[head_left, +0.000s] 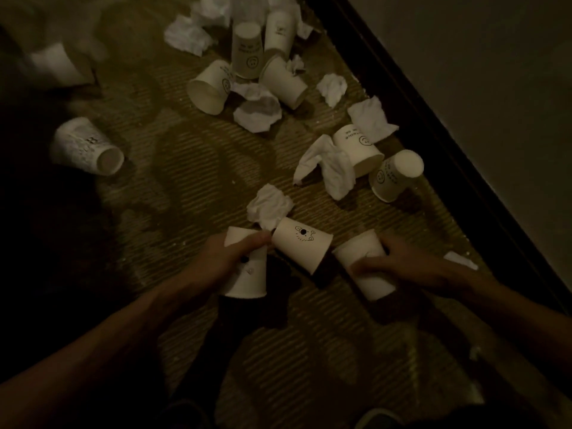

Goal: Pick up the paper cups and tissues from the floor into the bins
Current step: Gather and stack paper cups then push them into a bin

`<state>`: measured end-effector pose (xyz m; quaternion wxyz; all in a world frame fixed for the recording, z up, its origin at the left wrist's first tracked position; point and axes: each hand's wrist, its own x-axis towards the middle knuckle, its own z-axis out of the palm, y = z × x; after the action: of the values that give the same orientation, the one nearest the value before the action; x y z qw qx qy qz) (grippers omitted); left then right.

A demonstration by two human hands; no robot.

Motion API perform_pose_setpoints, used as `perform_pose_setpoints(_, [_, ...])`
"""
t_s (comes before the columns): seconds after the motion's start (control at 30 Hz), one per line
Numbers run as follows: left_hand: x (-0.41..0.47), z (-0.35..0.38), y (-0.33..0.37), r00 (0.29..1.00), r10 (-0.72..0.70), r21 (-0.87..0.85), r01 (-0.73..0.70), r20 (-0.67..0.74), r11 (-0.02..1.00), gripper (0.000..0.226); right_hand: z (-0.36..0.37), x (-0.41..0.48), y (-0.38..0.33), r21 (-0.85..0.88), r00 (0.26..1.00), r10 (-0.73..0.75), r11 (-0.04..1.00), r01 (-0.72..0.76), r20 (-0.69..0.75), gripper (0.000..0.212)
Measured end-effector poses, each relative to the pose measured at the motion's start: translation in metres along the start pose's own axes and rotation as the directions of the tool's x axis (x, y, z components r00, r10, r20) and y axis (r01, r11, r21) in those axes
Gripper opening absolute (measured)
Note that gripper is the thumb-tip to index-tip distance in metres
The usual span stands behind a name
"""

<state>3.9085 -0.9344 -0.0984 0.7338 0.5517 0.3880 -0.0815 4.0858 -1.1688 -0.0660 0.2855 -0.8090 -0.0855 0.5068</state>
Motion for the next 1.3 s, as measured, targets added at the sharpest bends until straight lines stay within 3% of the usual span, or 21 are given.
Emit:
perform_pose_setpoints(0.1, [0.007,0.002,0.003,0.997,-0.081,-0.145,0.083,0.013,0.986,0.073,-0.013,0.002,-0.026,0.334,0.997,0.054,0.942,-0.031,-0.058,0.055])
perform_pose_setpoints(0.2, [0.008,0.007,0.003,0.991,-0.107,-0.251,0.124,0.081,0.96,0.063,-0.01,0.012,-0.052,0.502,0.994,-0.022,0.862,0.072,-0.105,0.025])
perform_pose_setpoints(0.3, [0.008,0.009,0.001,0.981,-0.119,-0.346,0.166,0.153,0.924,0.044,0.006,0.024,-0.06,0.505,0.999,-0.039,0.861,0.052,-0.037,0.027])
perform_pose_setpoints(0.43, [0.009,0.014,-0.001,0.96,-0.14,-0.412,0.233,0.243,0.881,0.044,0.022,0.031,-0.057,0.493,0.989,0.013,0.866,-0.084,0.147,0.055])
perform_pose_setpoints(0.63, [0.004,0.024,-0.002,0.957,-0.106,-0.416,0.214,0.269,0.884,0.055,0.039,0.032,-0.045,0.46,0.957,0.045,0.87,-0.179,0.287,0.068])
perform_pose_setpoints(0.73, [0.003,0.029,0.002,0.964,-0.073,-0.414,0.177,0.255,0.893,0.064,0.041,0.032,-0.046,0.527,0.958,0.026,0.83,-0.18,0.286,0.083])
perform_pose_setpoints(0.9, [0.003,0.029,0.008,0.974,-0.04,-0.426,0.134,0.223,0.895,0.065,0.033,0.03,-0.05,0.577,0.965,-0.06,0.81,-0.103,0.257,0.054])
perform_pose_setpoints(1.03, [0.01,0.033,0.025,0.978,-0.039,-0.418,0.124,0.206,0.9,0.068,0.017,0.024,-0.057,0.581,0.97,-0.108,0.813,-0.04,0.217,0.055])
perform_pose_setpoints(1.17, [0.019,0.056,0.063,0.986,0.009,-0.262,0.036,0.167,0.964,0.073,-0.003,0.004,-0.071,0.595,0.983,-0.138,0.803,0.041,0.118,0.051])
perform_pose_setpoints(1.3, [0.012,0.089,0.113,0.952,0.126,-0.145,-0.088,0.279,0.985,0.056,-0.039,-0.035,-0.086,0.571,0.99,-0.132,0.81,0.134,-0.044,0.06])
